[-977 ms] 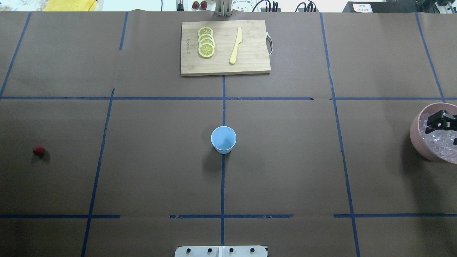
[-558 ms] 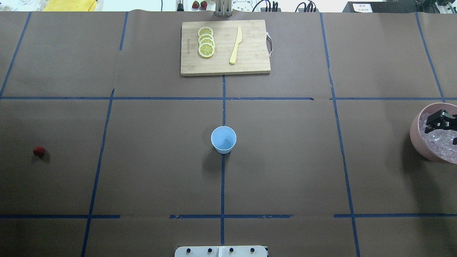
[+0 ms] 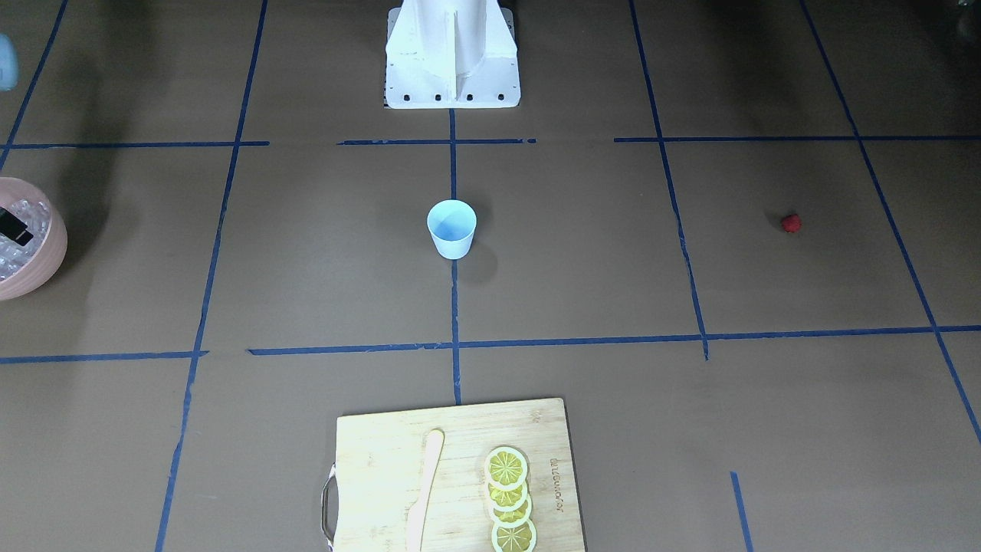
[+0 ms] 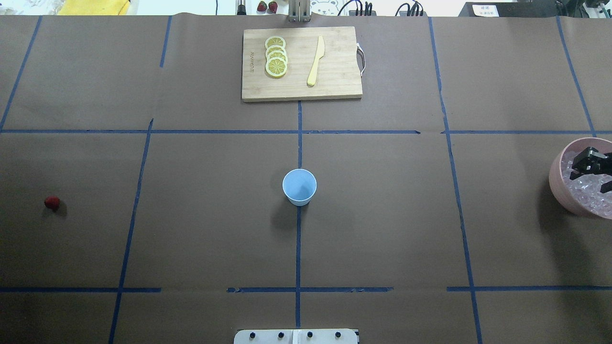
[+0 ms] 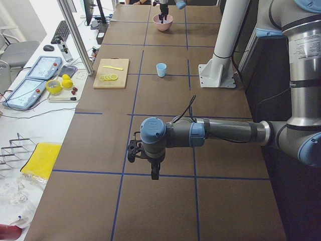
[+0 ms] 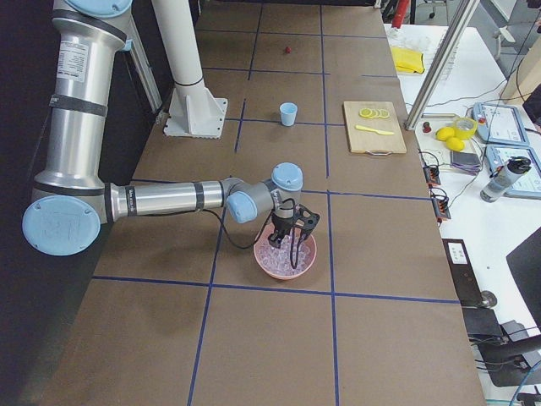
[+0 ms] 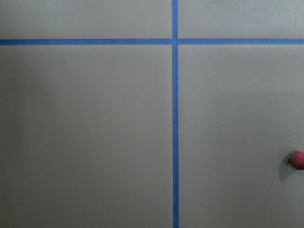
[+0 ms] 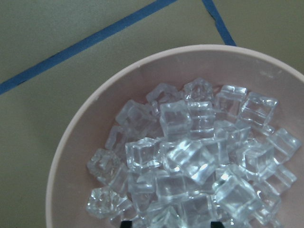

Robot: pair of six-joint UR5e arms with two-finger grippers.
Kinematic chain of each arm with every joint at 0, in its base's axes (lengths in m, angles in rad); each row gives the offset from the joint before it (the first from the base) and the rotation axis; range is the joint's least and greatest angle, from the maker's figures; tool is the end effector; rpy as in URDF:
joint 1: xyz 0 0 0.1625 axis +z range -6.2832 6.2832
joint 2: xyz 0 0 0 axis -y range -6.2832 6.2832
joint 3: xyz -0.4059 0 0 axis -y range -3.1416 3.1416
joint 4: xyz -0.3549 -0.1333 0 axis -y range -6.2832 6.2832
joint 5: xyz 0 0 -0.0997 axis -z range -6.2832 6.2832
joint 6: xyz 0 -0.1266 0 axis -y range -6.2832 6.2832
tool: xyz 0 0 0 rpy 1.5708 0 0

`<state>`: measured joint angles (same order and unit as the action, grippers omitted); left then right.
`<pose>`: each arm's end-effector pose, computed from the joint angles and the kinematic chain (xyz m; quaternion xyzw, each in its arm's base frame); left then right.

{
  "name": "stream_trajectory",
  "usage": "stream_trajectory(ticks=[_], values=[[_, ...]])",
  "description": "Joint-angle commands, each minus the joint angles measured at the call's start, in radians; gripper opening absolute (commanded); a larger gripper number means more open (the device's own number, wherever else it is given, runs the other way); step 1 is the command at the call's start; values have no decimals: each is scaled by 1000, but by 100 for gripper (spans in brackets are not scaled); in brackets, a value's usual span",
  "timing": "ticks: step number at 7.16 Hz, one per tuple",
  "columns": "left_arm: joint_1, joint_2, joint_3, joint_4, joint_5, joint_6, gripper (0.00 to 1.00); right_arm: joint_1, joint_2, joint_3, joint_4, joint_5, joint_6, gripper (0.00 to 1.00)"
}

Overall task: Put ice and strawberries in cup
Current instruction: 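Lower the right gripper into the pink bowl and grasp an ice cube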

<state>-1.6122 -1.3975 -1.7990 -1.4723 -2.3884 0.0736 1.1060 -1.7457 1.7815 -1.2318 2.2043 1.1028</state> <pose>-0.0566 -0.3782 0.6337 0.0029 0.3979 0.0061 0.9174 -0.1335 -0.3964 0.6080 -0.0907 -0.3417 0.2377 0.9047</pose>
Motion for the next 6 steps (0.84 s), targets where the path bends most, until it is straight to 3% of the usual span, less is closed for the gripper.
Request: stream_trajectory(ticks=[1, 2, 4, 6], values=[[0, 2, 0, 1, 0, 0, 100, 0, 0, 6, 0, 0, 11, 28], [0, 2, 0, 1, 0, -2, 100, 0, 0, 6, 2, 2, 11, 18], [0, 2, 0, 1, 0, -2, 100, 0, -1, 6, 23, 3, 11, 17], [0, 3, 0, 1, -2, 0, 100, 3, -5, 18, 49, 5, 14, 5]])
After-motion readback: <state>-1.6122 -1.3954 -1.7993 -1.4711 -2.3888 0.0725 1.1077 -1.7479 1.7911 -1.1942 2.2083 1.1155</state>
